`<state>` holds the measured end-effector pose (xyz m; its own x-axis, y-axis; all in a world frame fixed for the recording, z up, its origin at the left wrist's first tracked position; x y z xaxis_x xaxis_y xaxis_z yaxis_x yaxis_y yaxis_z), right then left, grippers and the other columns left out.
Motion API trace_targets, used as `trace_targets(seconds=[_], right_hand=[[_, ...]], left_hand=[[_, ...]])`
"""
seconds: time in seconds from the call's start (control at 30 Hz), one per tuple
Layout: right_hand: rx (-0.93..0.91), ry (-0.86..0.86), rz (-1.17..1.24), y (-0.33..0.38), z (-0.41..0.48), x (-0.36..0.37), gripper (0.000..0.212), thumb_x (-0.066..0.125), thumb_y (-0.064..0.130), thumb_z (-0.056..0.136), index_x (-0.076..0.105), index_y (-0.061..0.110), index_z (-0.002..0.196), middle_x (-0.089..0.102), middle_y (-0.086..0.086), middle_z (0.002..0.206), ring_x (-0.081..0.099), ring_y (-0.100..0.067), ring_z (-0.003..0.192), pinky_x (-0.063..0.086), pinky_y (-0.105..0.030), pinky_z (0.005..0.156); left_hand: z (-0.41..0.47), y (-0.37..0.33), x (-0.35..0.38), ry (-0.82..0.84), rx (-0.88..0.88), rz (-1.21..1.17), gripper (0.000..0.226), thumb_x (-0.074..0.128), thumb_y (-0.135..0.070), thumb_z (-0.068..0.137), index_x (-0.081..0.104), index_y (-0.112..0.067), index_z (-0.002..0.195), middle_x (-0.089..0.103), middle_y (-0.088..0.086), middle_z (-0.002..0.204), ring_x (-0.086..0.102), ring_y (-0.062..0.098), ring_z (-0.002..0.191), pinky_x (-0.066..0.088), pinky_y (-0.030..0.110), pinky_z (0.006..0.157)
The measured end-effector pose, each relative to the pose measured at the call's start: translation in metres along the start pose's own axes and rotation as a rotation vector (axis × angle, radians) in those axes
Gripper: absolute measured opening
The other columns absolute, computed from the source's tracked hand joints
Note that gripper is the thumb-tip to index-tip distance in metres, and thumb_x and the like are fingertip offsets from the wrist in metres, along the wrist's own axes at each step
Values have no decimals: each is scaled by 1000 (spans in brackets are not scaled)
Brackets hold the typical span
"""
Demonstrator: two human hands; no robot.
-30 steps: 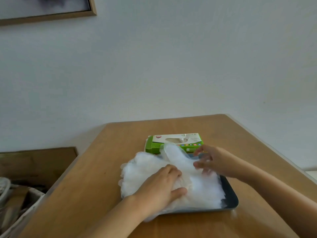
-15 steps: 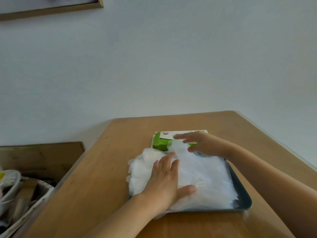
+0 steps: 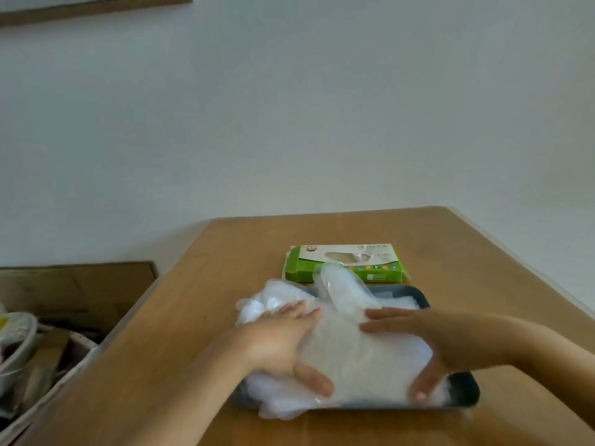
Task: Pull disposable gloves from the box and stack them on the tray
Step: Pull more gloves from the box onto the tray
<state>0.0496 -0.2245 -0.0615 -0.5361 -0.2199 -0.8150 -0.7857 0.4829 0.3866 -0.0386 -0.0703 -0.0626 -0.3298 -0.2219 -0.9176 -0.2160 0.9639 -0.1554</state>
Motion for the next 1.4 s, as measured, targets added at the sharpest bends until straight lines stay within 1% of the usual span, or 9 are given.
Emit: trace_targets(seconds=[0.1, 0.17, 0.27, 0.37, 0.57, 0.73, 0.83, 1.0, 1.4], right_hand=[[11, -140, -41, -3, 4, -30, 67, 74, 60, 69, 43, 60, 128, 40, 39, 135, 38, 15, 121, 28, -25, 113], [25, -360, -27, -7, 10, -64, 57, 69, 59, 74, 51, 50, 127, 55, 29, 126, 54, 10, 107, 42, -20, 100], [27, -583, -12, -16, 32, -100, 42, 65, 43, 86, 55, 43, 126, 61, 13, 124, 60, -7, 105, 45, -21, 90], [-38, -611, -48, -19, 71, -115, 32, 56, 28, 94, 58, 37, 125, 52, 10, 135, 53, -12, 116, 39, -22, 97], [-173, -808, -192, -22, 115, -127, 25, 58, 16, 94, 73, 32, 105, 37, 4, 149, 14, -26, 145, 25, -47, 113], [-106, -580, -199, -22, 138, -115, 31, 54, 38, 94, 63, 36, 123, 21, 8, 157, -3, -20, 147, 6, -33, 119], [-70, -506, -156, -26, 146, -111, 32, 53, 36, 95, 63, 30, 125, 31, 4, 154, 8, -19, 146, 3, -16, 108], [-92, -706, 38, -35, 139, -124, 12, 73, 22, 82, 77, 16, 92, 58, 8, 128, 31, -12, 132, 22, -12, 96], [-71, -914, 458, -62, 121, -135, 16, 62, 15, 91, 68, 15, 75, 67, 3, 92, 60, -14, 82, 47, -23, 75]], left_hand=[[-2, 9, -32, -13, 5, -80, 80, 66, -59, 78, 32, -33, 147, 36, -6, 152, 38, 13, 135, 32, 25, 108], [7, 13, -58, -115, 32, -168, 67, 60, -58, 82, 44, -30, 140, 47, -12, 141, 45, 8, 128, 35, 19, 101], [34, 27, -78, -268, 38, -339, 63, 55, -57, 85, 40, -34, 142, 41, -16, 143, 36, 7, 135, 30, 16, 101], [65, 36, -74, -321, 73, -450, 75, 52, -64, 79, 31, -38, 147, 21, -9, 158, 16, 4, 145, 17, 23, 115], [94, 51, -55, -405, 101, -584, 61, 34, -60, 87, 32, -43, 146, 16, -13, 159, 11, -2, 143, 12, 11, 107], [99, 53, -46, -411, 82, -476, 46, 28, -51, 98, 36, -44, 142, 5, -11, 160, 6, 3, 146, 11, 11, 105], [99, 53, -45, -415, 59, -413, 47, 26, -52, 98, 34, -44, 143, 2, -9, 161, 5, 7, 147, 14, 23, 114], [103, 57, -41, -417, 58, -420, 61, 20, -65, 85, 39, -46, 140, 17, -6, 160, 8, 6, 147, 16, 32, 119], [103, 56, -41, -400, 58, -406, 48, 26, -53, 97, 32, -45, 144, 12, -6, 161, 5, 6, 147, 12, 28, 118]])
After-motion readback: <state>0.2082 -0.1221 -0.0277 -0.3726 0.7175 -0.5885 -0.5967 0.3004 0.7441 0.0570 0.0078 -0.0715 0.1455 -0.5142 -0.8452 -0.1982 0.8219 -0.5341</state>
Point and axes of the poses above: each hand's wrist, its own z-axis towards the middle knuckle, its own x-axis out of the palm, y = z × x, the point moved 9 cm from there along z, towards the middle knuckle
